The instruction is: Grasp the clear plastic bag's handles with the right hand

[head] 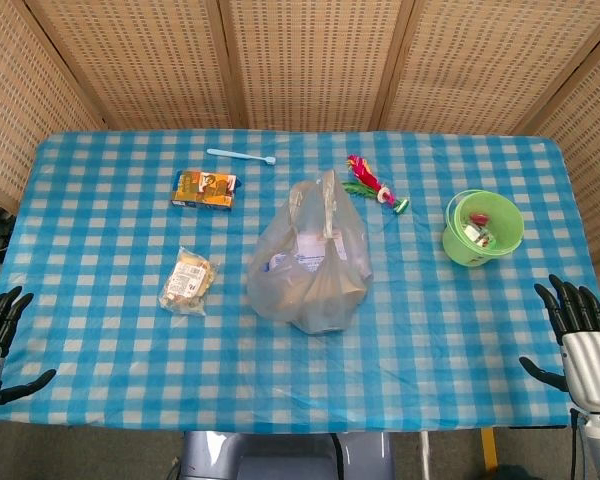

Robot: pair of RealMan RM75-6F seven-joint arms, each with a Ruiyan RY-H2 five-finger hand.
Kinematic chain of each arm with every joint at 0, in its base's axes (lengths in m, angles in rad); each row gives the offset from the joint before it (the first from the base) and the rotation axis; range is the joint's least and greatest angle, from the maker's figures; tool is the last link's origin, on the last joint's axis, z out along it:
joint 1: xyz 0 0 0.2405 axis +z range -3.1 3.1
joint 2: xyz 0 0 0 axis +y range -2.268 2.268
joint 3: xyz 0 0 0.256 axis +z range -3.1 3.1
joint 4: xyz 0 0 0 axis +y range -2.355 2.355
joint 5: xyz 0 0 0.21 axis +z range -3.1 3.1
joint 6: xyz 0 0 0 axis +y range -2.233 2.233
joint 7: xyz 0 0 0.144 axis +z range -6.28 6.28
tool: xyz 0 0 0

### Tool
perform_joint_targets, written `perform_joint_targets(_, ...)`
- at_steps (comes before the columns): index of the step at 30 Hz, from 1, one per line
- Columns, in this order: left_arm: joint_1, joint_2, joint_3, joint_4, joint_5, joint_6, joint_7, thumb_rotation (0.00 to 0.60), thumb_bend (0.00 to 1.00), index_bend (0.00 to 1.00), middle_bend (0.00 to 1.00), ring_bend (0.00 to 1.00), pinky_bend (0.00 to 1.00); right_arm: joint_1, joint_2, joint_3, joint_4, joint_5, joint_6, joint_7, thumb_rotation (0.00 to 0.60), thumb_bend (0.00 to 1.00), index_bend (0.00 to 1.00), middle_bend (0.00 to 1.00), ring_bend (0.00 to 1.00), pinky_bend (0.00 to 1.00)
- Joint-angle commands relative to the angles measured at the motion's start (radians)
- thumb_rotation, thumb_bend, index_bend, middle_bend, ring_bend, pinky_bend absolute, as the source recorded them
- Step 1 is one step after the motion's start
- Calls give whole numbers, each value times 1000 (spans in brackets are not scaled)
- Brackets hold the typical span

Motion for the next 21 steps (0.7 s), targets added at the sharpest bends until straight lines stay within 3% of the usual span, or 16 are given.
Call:
perform_joint_targets(1,-7,-4,-9,-3,-18,-14,10,600,0,0,0,0,0,63,52,23,-54,4,-82,148,600,0,0,0,0,0)
perform_joint_targets(7,-24,-15,-29,-14,-61,-44,44,600,0,0,0,0,0,202,157,90,-117,25,-248,367,600,0,0,0,0,0)
perform_joint_targets(16,-52,-25,-60,-16,-143,-100,70,600,0,0,0,0,0,420,264,184,-189,41,-507,795,600,0,0,0,0,0)
perform_joint_targets(21,-68,-29,-75,-14,-182,-129,77,600,0,0,0,0,0,524,291,215,-202,27,-624,924,600,0,3,0,0,0)
